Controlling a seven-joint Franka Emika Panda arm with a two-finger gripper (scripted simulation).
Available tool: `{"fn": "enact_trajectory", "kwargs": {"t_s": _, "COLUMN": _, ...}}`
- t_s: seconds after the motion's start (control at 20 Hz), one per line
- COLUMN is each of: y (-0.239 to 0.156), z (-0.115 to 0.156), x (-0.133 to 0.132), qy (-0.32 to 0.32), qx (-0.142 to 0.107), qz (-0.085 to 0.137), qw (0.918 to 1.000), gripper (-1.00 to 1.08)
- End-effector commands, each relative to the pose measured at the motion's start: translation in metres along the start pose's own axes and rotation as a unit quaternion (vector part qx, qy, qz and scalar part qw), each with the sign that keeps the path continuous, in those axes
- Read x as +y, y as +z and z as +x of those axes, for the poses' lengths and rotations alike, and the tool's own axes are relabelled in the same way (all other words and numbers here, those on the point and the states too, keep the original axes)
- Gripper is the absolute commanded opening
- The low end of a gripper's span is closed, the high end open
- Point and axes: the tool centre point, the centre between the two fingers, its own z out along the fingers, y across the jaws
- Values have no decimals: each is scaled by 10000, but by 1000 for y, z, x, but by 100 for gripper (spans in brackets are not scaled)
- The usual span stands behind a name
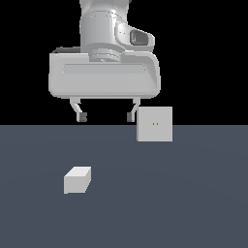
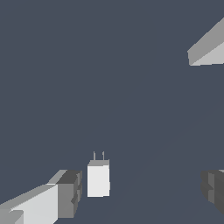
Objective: Plug the charger into the wall socket.
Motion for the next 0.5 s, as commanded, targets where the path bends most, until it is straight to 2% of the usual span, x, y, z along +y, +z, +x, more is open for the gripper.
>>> {"fn": "enact_trajectory", "kwargs": {"t_s": 0.0, "y": 11, "z": -12, "x": -9, "qy": -36, "qx": 70, "qz": 12, "qw": 10000, "gripper": 100}}
{"fn": "enact_trajectory", "kwargs": {"t_s": 0.45, "y": 38, "z": -38, "x": -32, "qy": -121, "qx": 240, "qz": 35, "qw": 9996, "gripper": 100}}
